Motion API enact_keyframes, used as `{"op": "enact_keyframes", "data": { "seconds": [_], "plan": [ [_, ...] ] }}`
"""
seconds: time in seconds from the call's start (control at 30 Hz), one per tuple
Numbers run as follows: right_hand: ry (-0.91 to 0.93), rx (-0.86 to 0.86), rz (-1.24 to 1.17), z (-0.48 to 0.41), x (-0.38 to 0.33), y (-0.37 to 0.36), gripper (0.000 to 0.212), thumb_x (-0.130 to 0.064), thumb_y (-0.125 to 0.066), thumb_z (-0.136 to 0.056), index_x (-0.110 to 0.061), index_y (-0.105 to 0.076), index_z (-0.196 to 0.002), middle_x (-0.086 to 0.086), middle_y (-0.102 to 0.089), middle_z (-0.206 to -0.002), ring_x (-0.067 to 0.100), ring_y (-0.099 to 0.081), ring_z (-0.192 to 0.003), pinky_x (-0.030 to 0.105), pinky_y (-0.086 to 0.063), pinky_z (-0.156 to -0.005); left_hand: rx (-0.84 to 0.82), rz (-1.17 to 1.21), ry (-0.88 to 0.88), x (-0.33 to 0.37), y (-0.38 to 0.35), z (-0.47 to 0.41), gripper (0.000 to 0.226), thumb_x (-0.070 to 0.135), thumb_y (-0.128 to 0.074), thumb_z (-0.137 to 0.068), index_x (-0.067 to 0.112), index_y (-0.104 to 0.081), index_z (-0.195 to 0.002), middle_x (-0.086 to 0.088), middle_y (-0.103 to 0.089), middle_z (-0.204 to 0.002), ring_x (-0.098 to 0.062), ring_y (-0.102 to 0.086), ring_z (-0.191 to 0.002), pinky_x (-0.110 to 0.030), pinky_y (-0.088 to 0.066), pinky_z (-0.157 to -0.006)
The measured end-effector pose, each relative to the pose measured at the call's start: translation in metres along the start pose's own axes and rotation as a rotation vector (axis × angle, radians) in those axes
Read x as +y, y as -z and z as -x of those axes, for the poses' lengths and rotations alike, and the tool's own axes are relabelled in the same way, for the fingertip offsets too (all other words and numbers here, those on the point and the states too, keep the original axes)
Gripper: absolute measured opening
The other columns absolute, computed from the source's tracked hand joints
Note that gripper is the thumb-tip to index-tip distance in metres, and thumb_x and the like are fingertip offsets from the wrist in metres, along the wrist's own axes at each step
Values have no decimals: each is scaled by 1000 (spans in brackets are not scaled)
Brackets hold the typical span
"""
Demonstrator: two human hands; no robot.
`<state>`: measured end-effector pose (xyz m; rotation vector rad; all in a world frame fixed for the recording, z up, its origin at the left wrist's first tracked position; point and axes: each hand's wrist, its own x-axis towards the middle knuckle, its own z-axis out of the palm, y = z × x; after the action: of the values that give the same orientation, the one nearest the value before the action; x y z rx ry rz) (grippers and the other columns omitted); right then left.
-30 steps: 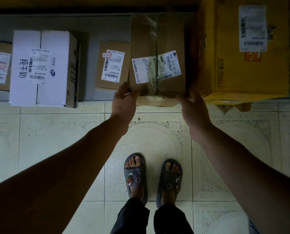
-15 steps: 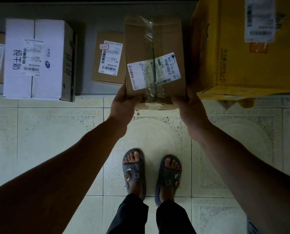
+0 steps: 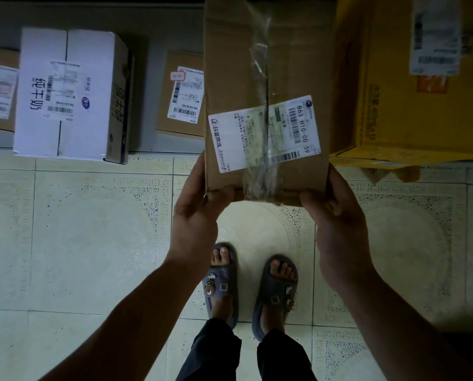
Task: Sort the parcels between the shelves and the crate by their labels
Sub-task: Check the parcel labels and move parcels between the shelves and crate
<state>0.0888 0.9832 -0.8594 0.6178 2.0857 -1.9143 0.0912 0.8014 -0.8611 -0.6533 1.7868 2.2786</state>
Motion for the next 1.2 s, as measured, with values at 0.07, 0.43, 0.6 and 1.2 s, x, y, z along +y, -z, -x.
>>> {"op": "enact_keyframes", "data": {
  "seconds": [0.07, 0.43, 0.6, 1.2],
  "plan": [
    [47, 4, -37, 8, -9, 3, 50, 1, -54, -93, -26, -54, -135, -7, -68, -120, 8, -60, -116, 28, -50, -93, -22, 30, -39, 7, -3, 8, 66, -3, -50, -84, 13, -38, -147, -10, -54, -138, -26, -53, -124, -34, -54, -90],
    [180, 30, -88, 32, -37, 13, 53, 8, -51, -90, -10, -48, -139, -5, -67, -123, 5, -60, -115, 15, -49, -87, -69, 94, -132, 29, -14, 28, 66, -7, -47, -86, 10, -34, -148, -23, -51, -133, -25, -55, -104, -29, -52, -80],
    [179, 39, -111, 33, -38, 11, 53, 9, -52, -90, -8, -47, -139, -4, -65, -124, 8, -60, -116, 16, -50, -88, -74, 94, -121, 32, -13, 29, 66, -8, -47, -86, 11, -35, -148, -21, -52, -134, -23, -57, -103, -28, -52, -80],
    [-93, 177, 19, -63, 10, -7, 42, -11, -59, -90, -32, -60, -127, -10, -69, -114, 8, -60, -109, 25, -49, -85, 25, 52, 255, -8, -25, -65, 64, -16, -42, -84, 20, -53, -136, -4, -65, -127, -23, -59, -117, -27, -52, -87]
  ]
}}
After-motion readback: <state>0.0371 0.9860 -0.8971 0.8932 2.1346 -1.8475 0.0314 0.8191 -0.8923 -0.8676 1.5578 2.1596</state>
